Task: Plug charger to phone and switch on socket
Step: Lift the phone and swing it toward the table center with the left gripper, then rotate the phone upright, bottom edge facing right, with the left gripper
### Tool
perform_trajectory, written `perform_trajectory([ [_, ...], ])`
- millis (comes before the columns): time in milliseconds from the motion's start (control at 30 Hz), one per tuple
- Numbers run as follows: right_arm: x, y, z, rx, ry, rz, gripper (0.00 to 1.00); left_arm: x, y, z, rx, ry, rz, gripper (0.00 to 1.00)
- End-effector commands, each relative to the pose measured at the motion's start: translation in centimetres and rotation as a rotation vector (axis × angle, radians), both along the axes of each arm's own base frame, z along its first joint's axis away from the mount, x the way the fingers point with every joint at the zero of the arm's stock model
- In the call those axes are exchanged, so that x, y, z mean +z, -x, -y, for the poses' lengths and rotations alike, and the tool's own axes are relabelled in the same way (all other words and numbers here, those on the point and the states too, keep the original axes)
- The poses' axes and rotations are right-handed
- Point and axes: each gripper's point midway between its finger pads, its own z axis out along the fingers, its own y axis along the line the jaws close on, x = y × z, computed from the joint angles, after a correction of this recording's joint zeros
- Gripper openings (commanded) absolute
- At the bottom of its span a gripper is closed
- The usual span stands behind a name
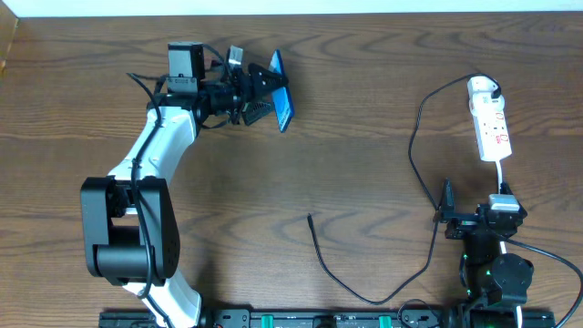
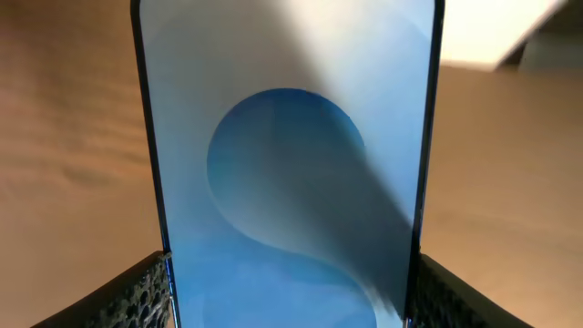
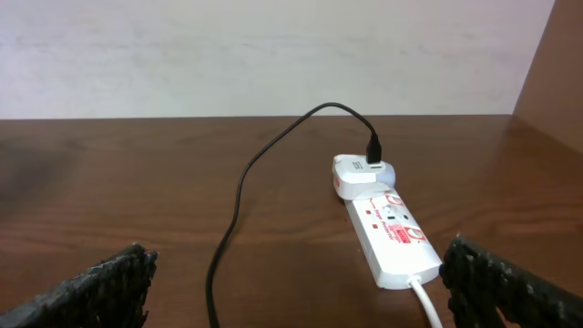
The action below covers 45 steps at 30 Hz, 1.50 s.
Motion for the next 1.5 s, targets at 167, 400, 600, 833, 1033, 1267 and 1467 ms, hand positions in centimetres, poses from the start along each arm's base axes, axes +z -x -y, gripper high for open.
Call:
perform_trajectory([
  [167,-0.2,0.0,-0.2,0.008,0.007,-0.005,0.99,2.5,-0.2,0.4,0.133,0.198,-0.362,0.07],
  [400,-0.2,0.0,-0.2,0.008,0.007,-0.005,0.99,3.1,0.5,0.7,0.169,0.294,-0.594,0.07],
  [600,-0.2,0.0,-0.2,0.008,0.007,-0.005,0.99,4.3,1.7,0.9,0.137,0.391,-0.805,0.07],
  [833,-0.2,0.0,-0.2,0.008,0.007,-0.005,0.99,4.4,1.7,0.7,0.138,0.402,-0.828,0.08],
  [1033,-0.2,0.0,-0.2,0.008,0.007,-0.005,0.99,4.7,2.1,0.9,0.11,0.41,-0.835,0.07],
  [1267,-0.2,0.0,-0.2,0.008,0.007,-0.005,0.99,4.7,2.1,0.9,0.11,0.41,-0.835,0.07],
  [1467,-0.2,0.0,-0.2,0.008,0.007,-0.005,0.99,4.7,2.1,0.9,0.11,0.41,-0.834,0.07],
])
